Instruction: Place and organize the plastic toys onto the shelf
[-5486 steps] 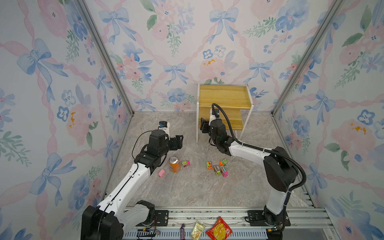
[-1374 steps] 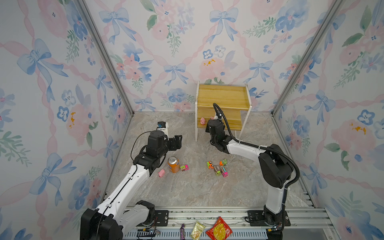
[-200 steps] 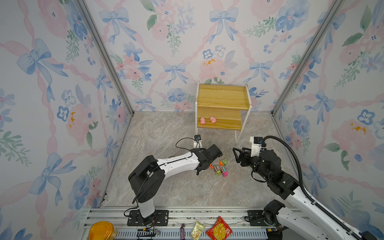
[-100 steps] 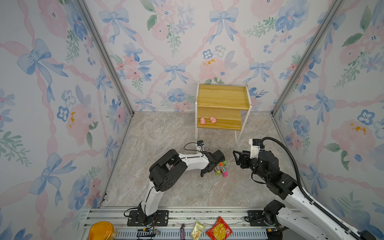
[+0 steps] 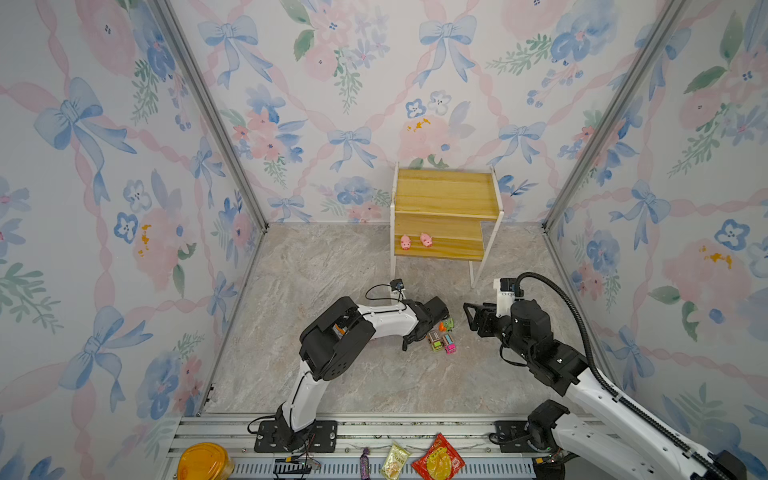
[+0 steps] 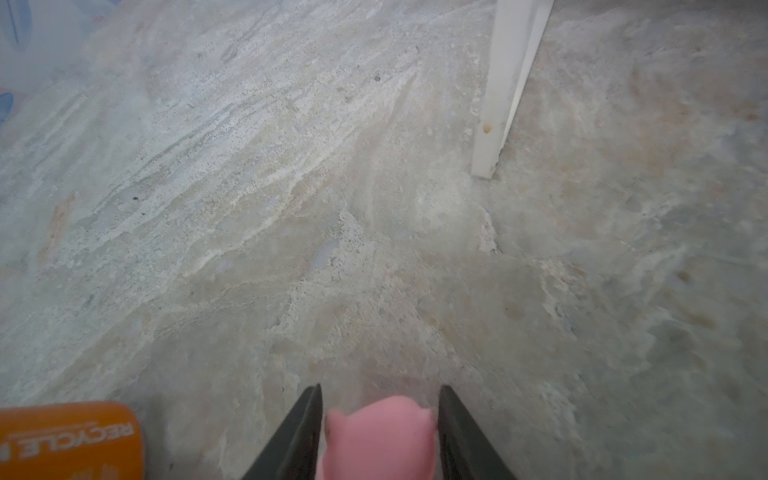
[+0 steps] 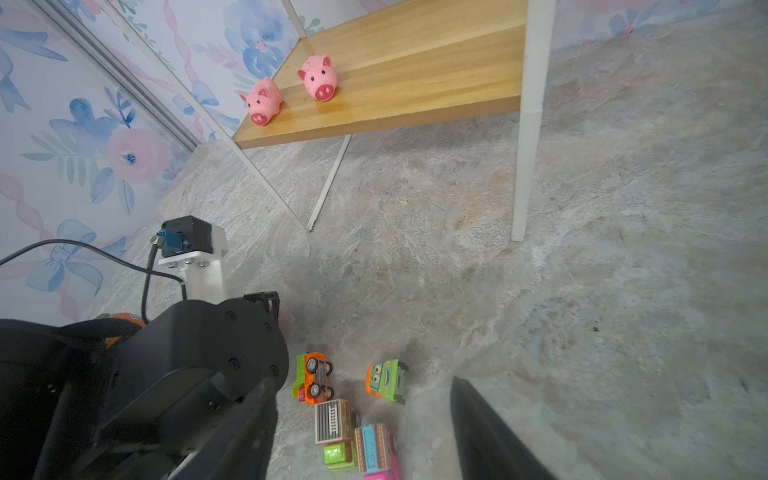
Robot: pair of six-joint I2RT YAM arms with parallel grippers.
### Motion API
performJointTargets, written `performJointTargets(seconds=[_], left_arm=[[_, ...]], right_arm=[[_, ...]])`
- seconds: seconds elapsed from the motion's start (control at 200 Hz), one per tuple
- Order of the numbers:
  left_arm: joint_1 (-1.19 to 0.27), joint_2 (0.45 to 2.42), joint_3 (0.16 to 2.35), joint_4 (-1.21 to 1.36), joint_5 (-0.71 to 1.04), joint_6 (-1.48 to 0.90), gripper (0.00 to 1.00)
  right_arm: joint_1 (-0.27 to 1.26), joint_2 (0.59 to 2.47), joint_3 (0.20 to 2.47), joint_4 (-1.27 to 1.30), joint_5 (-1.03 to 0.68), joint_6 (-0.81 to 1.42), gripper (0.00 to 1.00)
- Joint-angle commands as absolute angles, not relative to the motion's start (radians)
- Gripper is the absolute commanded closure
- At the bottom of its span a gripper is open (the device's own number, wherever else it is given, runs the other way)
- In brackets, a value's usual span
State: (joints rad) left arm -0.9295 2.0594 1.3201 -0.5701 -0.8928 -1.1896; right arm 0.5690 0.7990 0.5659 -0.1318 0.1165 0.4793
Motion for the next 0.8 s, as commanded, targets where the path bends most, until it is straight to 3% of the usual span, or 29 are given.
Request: performJointTargets(seconds=[0.0, 0.125, 0.425, 0.655, 0.795], left_arm=[[-0.939, 2.069, 1.308, -0.577, -0.881, -1.224, 0.5], [-0.944, 2.059, 1.309, -0.578, -0.862, -1.221, 0.48], [-0.943, 1.968, 1.295, -0.577, -0.792, -1.189, 0.32], [-0.928, 1.825, 1.283, -0.549, -0.729, -1.065, 0.09], [-0.861, 1.718, 1.261, -0.516, -0.589, -0.949, 0.03]], right_arm=[[0.559, 0.803, 0.557, -0.106, 0.117, 0.472, 0.32], [0.559, 0.808, 0.556, -0.102, 0.112, 0.472, 0.32], [0.563, 0.81, 0.559, -0.107, 0.116, 0.468, 0.32], [0.598, 0.82, 0.578, -0.107, 0.142, 0.444, 0.32], [0.649, 0.842, 0.603, -0.104, 0.193, 0.425, 0.29]])
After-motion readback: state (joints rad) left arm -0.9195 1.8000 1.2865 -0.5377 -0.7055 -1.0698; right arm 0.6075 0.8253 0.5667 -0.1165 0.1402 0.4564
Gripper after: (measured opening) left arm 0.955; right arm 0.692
